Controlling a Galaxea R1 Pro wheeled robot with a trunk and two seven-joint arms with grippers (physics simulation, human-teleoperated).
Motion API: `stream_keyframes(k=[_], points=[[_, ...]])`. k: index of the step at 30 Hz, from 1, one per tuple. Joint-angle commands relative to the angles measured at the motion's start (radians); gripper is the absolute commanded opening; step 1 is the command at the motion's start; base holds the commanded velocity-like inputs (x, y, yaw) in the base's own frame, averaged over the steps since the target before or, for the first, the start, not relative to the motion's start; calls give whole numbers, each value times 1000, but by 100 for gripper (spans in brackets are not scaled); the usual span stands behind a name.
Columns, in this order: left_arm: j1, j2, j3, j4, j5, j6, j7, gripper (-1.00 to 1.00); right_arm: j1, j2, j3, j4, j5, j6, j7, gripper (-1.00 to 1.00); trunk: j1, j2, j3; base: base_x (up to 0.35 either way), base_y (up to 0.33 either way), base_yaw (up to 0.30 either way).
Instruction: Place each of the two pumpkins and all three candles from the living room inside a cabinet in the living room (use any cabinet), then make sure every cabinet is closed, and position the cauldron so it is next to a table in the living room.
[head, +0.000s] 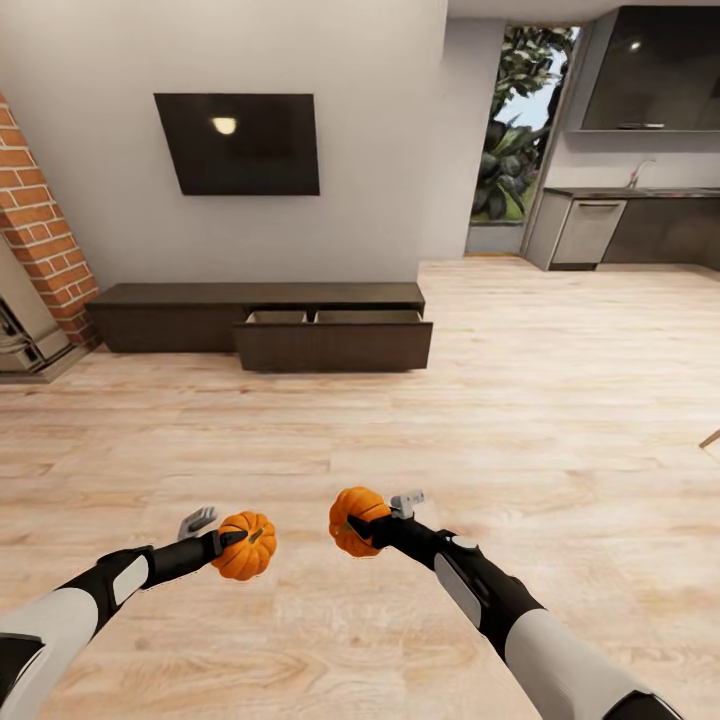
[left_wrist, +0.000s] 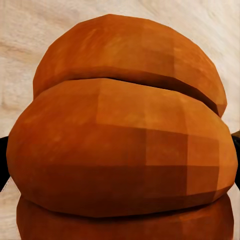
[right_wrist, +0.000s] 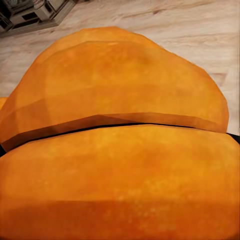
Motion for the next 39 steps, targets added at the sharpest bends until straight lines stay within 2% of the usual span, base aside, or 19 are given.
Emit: stream_keyframes(k=[1,39], points=[[0,0,8,-1,3,1,-1,-100,0,0,-1,0,-2,0,0,-100,0,0,0,336,0,0],[0,0,8,1,3,1,1,-100,0,0,-1,1,-2,0,0,-100,0,0,0,336,0,0]])
